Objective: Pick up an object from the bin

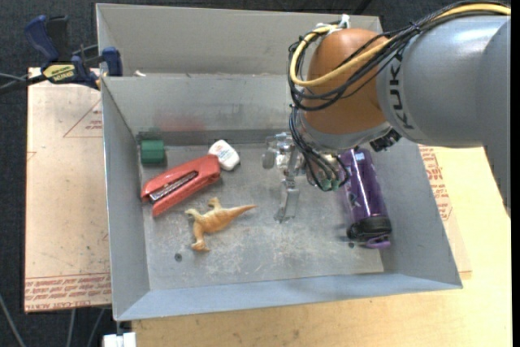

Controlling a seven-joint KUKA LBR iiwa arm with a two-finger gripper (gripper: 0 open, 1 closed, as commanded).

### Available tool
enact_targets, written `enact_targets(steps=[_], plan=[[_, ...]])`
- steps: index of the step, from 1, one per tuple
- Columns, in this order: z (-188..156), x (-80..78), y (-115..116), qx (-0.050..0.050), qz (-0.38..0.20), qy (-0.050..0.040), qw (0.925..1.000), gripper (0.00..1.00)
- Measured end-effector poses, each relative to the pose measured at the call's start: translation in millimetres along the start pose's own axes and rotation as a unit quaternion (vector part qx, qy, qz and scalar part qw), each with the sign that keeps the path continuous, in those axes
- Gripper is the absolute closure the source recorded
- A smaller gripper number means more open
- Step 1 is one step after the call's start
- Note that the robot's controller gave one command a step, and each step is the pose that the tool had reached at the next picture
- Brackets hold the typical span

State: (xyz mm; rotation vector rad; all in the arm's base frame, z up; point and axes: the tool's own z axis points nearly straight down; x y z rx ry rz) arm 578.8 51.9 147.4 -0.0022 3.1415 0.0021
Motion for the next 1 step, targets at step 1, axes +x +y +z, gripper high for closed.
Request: enact_targets(steps=[1], plan=[[9.6, 1.5, 9.7, 0.001, -0.044, -0.0029, 0.999, 0.0]])
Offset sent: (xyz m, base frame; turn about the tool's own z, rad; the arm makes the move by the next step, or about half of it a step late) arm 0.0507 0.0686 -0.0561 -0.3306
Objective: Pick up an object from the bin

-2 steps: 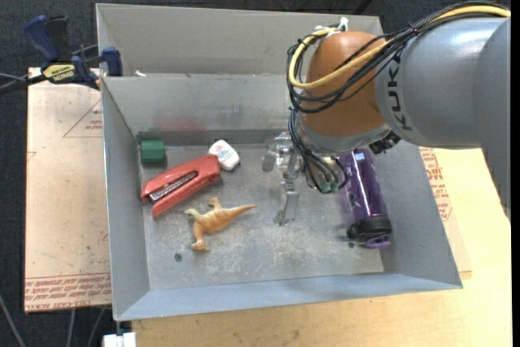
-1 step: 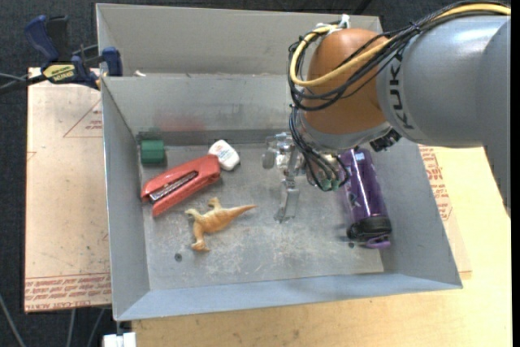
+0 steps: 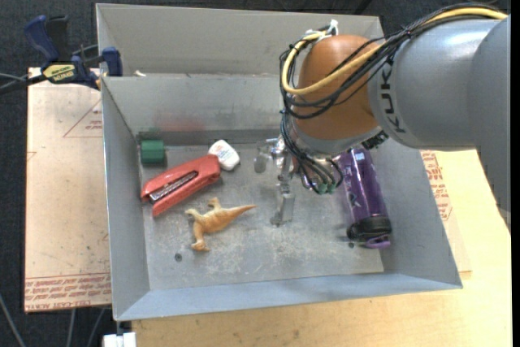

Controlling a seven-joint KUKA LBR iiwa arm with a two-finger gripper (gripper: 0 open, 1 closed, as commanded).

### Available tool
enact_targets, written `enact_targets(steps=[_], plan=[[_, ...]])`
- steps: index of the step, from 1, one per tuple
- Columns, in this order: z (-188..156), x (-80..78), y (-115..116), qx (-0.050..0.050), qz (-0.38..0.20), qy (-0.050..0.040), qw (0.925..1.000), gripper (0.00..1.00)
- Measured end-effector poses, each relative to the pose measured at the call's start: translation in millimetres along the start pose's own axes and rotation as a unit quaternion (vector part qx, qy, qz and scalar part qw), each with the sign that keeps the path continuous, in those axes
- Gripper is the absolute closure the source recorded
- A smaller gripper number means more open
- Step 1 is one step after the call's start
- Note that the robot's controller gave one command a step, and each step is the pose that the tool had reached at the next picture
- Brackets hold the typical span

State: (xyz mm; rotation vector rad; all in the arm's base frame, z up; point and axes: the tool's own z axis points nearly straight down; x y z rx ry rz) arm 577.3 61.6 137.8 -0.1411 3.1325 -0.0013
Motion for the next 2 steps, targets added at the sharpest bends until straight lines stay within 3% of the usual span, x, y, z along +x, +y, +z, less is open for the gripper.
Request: enact_targets(steps=[1, 2], plan=[[23.9, -19.6, 28.0, -0.002, -0.126, 0.0022, 0.9921, 0.0], [44.6, -29.0, 37.9, -0.002, -0.083, 0.0, 0.9965, 0.0]])
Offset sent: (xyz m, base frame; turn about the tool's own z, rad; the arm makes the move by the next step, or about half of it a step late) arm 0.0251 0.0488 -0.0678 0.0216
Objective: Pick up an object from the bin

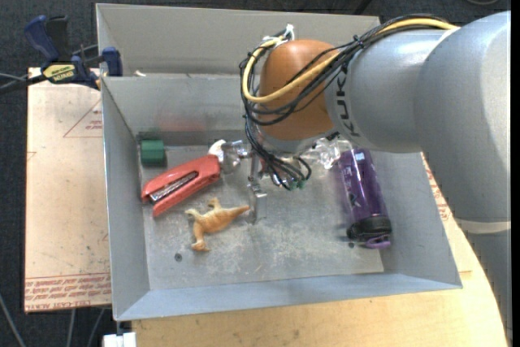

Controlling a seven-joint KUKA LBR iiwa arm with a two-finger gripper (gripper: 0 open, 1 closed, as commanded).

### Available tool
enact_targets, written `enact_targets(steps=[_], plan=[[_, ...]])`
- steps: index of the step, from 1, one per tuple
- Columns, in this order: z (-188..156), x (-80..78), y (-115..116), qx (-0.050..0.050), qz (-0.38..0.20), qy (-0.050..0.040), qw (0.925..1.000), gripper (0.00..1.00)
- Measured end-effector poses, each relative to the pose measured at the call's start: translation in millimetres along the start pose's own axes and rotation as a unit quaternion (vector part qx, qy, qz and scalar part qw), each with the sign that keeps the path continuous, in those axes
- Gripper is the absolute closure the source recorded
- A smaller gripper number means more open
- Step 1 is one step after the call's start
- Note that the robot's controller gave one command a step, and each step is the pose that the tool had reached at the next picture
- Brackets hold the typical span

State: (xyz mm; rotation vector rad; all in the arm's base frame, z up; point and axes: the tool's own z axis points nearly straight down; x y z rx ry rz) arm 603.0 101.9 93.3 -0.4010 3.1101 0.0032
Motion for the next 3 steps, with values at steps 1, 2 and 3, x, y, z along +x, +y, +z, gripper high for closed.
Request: enact_targets(steps=[1, 2, 3], plan=[[8.2, 5.3, 12.5, 0.0, 0.091, 0.0001, 0.9958, 0.0], [14.6, 16.9, 33.8, 0.001, 0.035, -0.0034, 0.9994, 0.0], [19.2, 13.0, 61.3, 0.0, 0.037, -0.0033, 0.9993, 0.0]])
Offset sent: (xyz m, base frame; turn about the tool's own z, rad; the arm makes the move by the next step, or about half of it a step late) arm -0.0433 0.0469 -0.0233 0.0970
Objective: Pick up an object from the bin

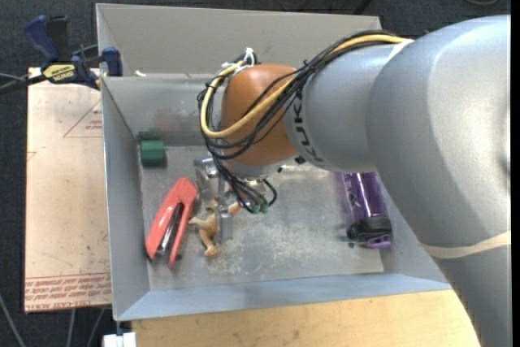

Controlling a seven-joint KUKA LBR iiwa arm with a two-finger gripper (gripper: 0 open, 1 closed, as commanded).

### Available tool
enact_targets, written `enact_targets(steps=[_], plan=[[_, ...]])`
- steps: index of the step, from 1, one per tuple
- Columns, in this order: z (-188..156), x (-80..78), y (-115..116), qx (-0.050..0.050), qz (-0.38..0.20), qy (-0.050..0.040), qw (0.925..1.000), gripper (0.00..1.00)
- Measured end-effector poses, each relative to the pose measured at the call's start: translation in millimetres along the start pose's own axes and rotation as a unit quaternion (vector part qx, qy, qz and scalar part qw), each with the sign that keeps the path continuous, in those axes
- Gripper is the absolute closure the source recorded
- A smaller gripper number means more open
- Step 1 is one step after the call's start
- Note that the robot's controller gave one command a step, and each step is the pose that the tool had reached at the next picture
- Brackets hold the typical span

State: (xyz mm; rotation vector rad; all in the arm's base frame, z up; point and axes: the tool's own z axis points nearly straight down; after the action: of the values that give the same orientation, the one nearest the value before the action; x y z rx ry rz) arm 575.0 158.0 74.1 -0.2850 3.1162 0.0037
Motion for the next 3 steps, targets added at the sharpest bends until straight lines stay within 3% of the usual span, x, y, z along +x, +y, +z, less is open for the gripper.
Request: enact_targets(steps=[1, 2, 3], plan=[[0.0, -3.9, 11.4, 0.0, -0.019, -0.0048, 0.9998, 1.0], [0.0, -3.9, 11.3, 0.0, -0.018, -0.0049, 0.9998, 1.0], [-99.3, -14.6, 13.5, 0.0, -0.014, -0.0061, 0.9999, 1.0]])
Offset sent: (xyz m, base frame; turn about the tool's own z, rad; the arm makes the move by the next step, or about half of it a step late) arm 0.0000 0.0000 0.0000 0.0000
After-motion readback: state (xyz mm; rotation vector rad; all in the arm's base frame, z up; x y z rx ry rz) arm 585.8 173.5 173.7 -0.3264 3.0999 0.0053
